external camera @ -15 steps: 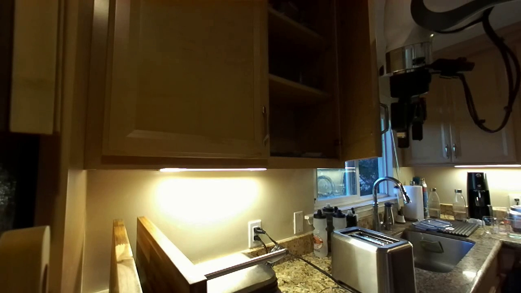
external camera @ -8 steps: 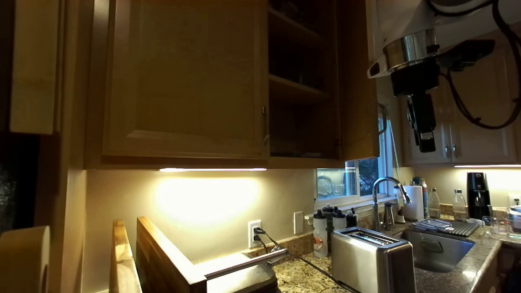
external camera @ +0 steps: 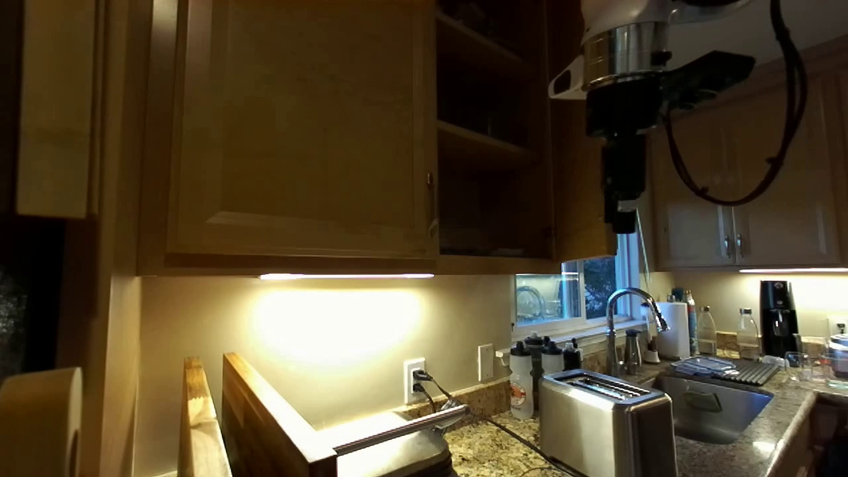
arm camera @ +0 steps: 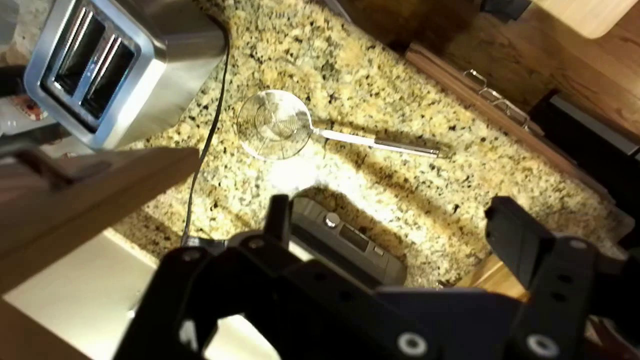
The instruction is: Open the cabinet doors
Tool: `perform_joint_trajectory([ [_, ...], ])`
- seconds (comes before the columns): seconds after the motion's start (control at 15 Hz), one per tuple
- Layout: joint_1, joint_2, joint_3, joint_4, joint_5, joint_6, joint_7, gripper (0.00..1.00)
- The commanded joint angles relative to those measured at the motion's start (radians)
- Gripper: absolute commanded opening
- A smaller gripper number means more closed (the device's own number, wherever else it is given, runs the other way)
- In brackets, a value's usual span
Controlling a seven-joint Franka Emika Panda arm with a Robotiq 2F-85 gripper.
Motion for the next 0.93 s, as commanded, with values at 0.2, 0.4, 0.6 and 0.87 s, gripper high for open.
perform_joint_trajectory([
  [0.2, -0.063, 0.113, 0.007, 0.084, -0.148, 0.204, 0.059, 1.00],
  [0.4, -0.099, 0.136, 0.002, 0.095, -0.227, 0.217, 0.078, 1.00],
  [0.6, -0.144, 0.147, 0.006, 0.089, -0.335, 0.180, 0.109, 1.00],
  [0.87, -0.190, 0.156, -0.001, 0.075, -0.481, 0.085, 0.137, 1.00],
])
